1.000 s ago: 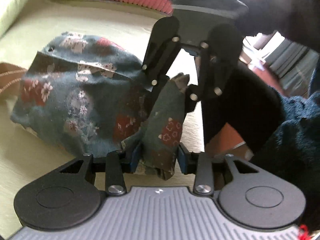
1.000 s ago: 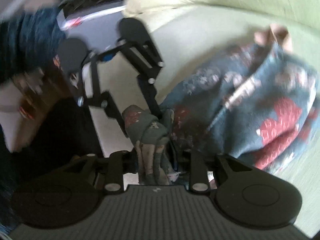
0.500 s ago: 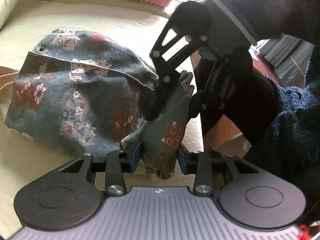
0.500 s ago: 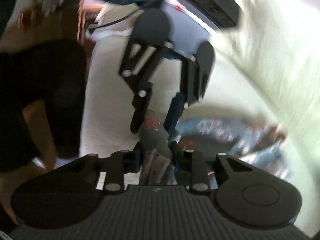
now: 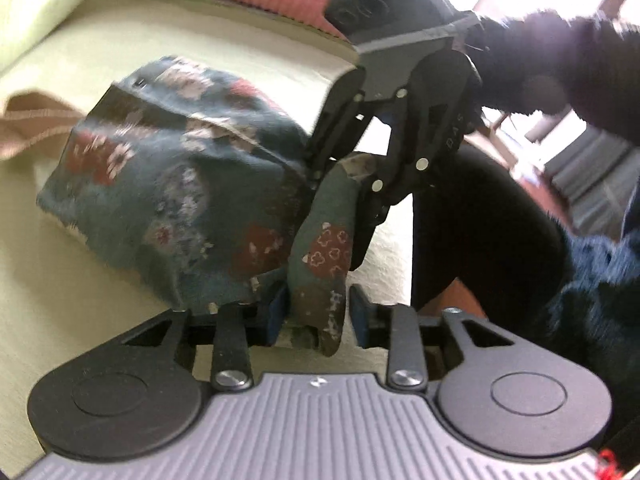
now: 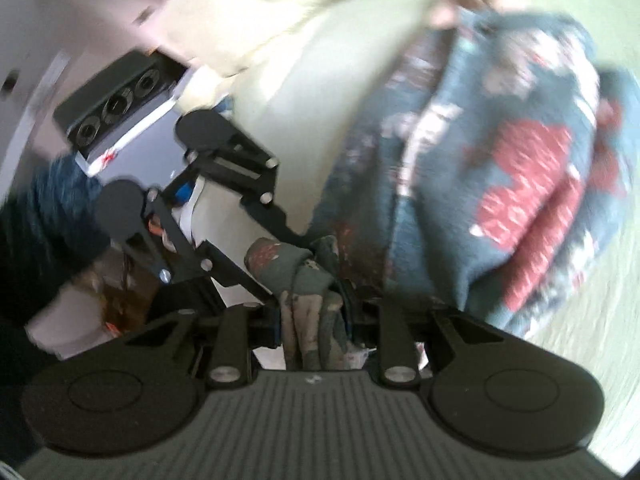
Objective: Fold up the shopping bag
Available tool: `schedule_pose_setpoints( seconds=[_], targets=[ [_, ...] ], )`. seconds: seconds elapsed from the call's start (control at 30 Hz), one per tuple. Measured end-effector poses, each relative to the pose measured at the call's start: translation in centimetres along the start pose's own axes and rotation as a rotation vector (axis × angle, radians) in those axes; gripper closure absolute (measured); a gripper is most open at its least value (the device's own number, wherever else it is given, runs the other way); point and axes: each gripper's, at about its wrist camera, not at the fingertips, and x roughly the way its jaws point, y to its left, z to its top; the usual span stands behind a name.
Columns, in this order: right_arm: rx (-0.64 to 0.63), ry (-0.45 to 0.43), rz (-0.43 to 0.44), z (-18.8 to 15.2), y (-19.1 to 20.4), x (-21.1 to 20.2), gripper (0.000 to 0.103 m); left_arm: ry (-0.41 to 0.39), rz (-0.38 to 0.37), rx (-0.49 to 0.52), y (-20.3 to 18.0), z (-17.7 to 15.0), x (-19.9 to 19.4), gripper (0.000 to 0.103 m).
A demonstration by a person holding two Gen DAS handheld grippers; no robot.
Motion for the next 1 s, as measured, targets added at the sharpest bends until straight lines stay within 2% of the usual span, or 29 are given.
schedule_pose_setpoints(
  seconds=[0.1,0.17,0.27,0.37,0.43,0.47,0.53,0.63,0.73,0.83,0.93,1.0],
  targets=[
    [0.146,0.04,-0.005,1.1,-0.8,-0.2,0.08,-0.023,-0.048,-0.093,1.9,-0.1,0.0,0.067],
    [0.219,0.077,-0.012,1.9,-1.3,-0.3,0.081,-0.029,-0.043,-0.101,1.9,-0.4,-0.2,0.067],
    [0.28,0.132,-0.022,2.9,-1.9,-0.1,0.082,-0.014,0.042,-0.024,-0.8,-0.6,0.0,0.068],
    [0.332,0.165,-0.029,3.4,-2.6,-0.2,0.083,0.003,0.19,0.081,-3.6,-0.4,-0.7,0.062],
    [0.35,0.167,-0.024,3.5,-3.0,-0.5,0.083,-0.023,0.279,0.142,-5.0,-0.6,-2.2,0.065],
    [0.358,0.167,-0.022,3.6,-3.1,-0.6,0.083,-0.053,0.319,0.168,-6.1,-0.9,-2.9,0.071],
    [0.374,0.168,-0.017,3.6,-3.4,-0.9,0.083,-0.09,0.372,0.238,-8.1,-1.4,-3.4,0.071],
    [0.401,0.168,-0.008,2.5,-4.1,1.3,0.083,-0.111,0.39,0.312,-10.0,-1.9,-3.3,0.072],
    [0.422,0.167,-0.002,2.2,-4.6,1.9,0.083,-0.085,0.405,0.345,-10.1,-2.0,-0.8,0.073],
    [0.444,0.152,0.008,1.8,-5.2,1.9,0.084,-0.115,0.419,0.324,-9.5,-2.4,-0.6,0.072],
    [0.455,0.137,0.014,1.7,-5.4,1.9,0.085,-0.113,0.453,0.342,-9.0,-2.7,-0.6,0.075],
    [0.46,0.127,0.01,1.4,-5.7,1.4,0.085,-0.113,0.48,0.328,-8.1,-2.8,-0.3,0.072]
  ],
)
